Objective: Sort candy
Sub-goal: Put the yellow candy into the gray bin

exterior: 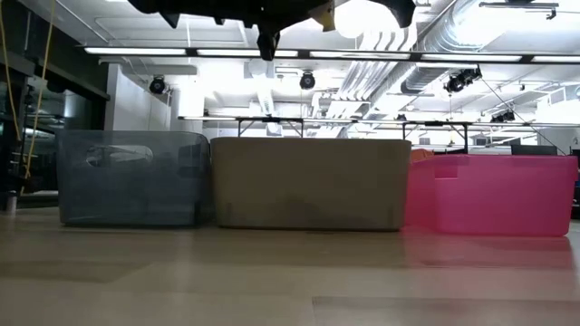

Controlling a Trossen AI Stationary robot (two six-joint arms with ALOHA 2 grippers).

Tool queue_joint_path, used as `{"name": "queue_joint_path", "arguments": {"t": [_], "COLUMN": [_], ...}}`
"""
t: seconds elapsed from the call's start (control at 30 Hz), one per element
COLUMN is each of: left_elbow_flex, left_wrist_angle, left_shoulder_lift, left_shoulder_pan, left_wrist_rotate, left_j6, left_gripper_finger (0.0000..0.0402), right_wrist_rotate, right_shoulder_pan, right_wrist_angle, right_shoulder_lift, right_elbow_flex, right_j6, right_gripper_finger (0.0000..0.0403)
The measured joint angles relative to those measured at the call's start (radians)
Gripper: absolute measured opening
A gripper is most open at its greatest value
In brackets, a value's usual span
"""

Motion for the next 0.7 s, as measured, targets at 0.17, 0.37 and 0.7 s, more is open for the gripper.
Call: {"name": "queue_joint_path", "arguments": {"t": [0.17,0.37,0.7], "left_elbow_flex": [0.000,0.000,0.000], "left_wrist_angle": [-0.014,-0.125,-0.239], "left_shoulder_lift": [-0.010,-0.052,-0.223], "left_shoulder_pan": [-0.017,-0.022,0.003], "left_wrist_rotate": [-0.009,-0.009,-0.025], "left_j6": [0.004,-0.012,0.015], "left_gripper_finger": [0.0076,0.0148,0.0189], "right_wrist_rotate": [0.000,0.000,0.044], "right_shoulder_pan": [0.000,0.000,0.000], "right_wrist_angle": [0.000,0.000,0.028], "right_shoulder_lift": [0.000,0.000,0.001], "right_elbow_flex": [0.000,0.000,0.001], "right_j6": [0.000,0.000,0.047], "right_gripper_finger": [0.0277,0.0277,0.0277]}}
